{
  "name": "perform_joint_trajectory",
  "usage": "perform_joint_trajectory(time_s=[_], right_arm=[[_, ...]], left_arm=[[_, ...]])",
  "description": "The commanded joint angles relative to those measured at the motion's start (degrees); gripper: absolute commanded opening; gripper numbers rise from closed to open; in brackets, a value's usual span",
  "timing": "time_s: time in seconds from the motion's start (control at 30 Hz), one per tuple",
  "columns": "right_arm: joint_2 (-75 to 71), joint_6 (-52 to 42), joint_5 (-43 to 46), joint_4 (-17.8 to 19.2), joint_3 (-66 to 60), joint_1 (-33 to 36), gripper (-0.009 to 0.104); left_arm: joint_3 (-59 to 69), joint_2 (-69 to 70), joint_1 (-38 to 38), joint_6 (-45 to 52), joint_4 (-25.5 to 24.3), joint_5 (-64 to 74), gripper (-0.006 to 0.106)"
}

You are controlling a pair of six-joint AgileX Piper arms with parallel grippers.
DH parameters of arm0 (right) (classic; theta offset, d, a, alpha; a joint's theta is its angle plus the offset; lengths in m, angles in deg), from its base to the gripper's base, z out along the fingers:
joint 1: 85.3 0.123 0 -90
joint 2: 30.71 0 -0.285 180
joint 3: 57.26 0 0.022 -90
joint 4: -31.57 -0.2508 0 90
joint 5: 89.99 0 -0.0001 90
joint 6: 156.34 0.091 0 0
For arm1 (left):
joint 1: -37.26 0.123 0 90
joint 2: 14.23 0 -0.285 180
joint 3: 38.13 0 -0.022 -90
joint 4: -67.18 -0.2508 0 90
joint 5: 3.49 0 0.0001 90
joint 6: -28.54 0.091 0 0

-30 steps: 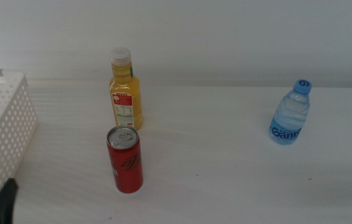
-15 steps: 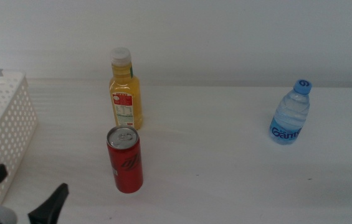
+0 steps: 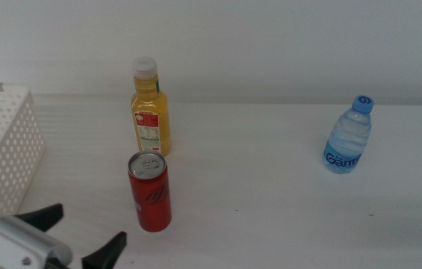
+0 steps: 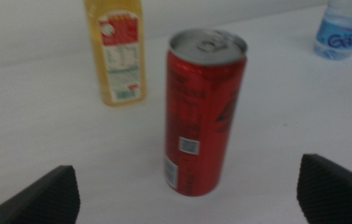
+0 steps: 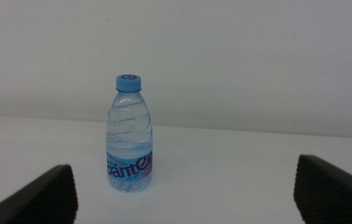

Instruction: Use arms to grab the bottles and put them into the dustbin to the left of the table.

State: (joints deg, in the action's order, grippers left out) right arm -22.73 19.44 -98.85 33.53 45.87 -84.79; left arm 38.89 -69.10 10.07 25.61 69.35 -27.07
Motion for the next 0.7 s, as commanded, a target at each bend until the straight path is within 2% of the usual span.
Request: perform_joint_trajectory(time_s=[0.0,0.3,0.67], right_arm=[[-2.34,-0.12,0.66,0.21,-2.57,-0.47,0.093],[-2.34,-0.12,0.66,0.21,-2.57,-0.47,0.093],[-2.34,-0.12,0.66,0.21,-2.57,-0.47,0.093]], left_arm=[[2.32,-4.70,-2.66,-0.10,2.47,-5.15,0.094],[2.32,-22.36,-10.02,0.52,7.77,-25.04,0.094],[2.12,-40.45,-10.55,-1.59,8.64,-46.53,0.094]])
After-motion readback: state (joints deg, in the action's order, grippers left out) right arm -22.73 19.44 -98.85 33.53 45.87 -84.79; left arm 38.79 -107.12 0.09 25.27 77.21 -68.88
